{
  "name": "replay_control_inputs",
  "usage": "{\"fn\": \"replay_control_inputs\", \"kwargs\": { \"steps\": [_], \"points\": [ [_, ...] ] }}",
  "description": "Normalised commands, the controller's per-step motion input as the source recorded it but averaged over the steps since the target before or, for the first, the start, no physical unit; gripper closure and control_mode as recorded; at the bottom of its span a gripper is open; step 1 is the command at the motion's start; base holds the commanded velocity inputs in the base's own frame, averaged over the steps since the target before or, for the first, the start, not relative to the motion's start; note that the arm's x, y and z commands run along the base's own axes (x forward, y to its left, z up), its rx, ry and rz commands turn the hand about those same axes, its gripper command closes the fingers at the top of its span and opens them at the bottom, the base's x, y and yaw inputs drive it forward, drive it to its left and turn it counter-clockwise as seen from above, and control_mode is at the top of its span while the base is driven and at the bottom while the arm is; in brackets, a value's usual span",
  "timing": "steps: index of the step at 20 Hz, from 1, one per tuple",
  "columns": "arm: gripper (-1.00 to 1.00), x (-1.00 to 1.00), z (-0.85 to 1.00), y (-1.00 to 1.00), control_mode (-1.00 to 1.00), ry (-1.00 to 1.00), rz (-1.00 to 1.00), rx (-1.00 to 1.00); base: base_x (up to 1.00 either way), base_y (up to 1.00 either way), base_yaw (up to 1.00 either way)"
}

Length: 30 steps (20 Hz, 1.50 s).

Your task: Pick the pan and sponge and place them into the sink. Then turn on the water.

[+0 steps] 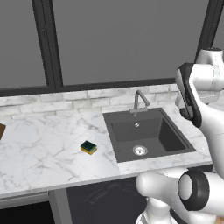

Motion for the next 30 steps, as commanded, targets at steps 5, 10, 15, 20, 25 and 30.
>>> {"fn": "replay_control_inputs", "kwargs": {
  "steps": [5,10,15,20,25,30],
  "points": [
    [-1.0,-0.07,-0.06,-0.23,-1.0,0.01,0.0,0.0,0.0,0.0,0.0],
    [-1.0,-0.08,-0.06,-0.24,-1.0,0.02,0.0,0.0,0.0,0.0,0.0],
    [-1.0,-0.01,-0.11,-0.22,-1.0,0.04,0.0,0.0,0.0,0.0,0.0],
    [-1.0,0.0,-0.13,-0.2,-1.0,0.05,0.0,0.0,0.0,0.0,0.0],
    [-1.0,0.0,-0.14,-0.23,-1.0,0.05,0.01,0.0,0.0,0.0,0.0],
    [-1.0,0.0,-0.14,-0.23,-1.0,0.04,0.0,0.0,0.0,0.0,0.0]
  ]
}}
